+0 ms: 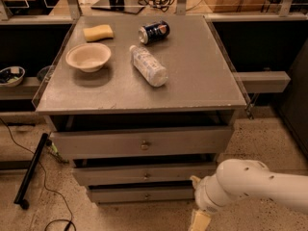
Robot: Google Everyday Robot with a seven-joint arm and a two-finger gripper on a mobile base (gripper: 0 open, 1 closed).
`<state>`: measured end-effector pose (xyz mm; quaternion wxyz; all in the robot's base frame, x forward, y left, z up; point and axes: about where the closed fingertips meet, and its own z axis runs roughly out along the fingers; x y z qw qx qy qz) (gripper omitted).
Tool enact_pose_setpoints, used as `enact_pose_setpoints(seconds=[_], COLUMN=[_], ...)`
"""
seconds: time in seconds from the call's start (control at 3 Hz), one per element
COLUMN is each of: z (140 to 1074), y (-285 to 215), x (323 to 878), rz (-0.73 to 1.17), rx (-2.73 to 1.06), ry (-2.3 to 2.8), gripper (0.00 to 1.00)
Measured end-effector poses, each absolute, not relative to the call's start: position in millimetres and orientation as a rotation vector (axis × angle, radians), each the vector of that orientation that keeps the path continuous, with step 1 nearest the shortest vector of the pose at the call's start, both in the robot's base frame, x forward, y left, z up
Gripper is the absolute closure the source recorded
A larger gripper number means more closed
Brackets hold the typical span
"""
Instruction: Open bottom drawer
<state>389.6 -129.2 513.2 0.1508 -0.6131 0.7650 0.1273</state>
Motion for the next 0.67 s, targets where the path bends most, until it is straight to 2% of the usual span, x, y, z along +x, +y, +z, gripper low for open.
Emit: enact_pose_setpoints(seconds=[0.67], z=[472.5], y=[-115.3], x=[388.2], rz=[0.439], rx=[-1.824], ry=[2.182], gripper=[0.00])
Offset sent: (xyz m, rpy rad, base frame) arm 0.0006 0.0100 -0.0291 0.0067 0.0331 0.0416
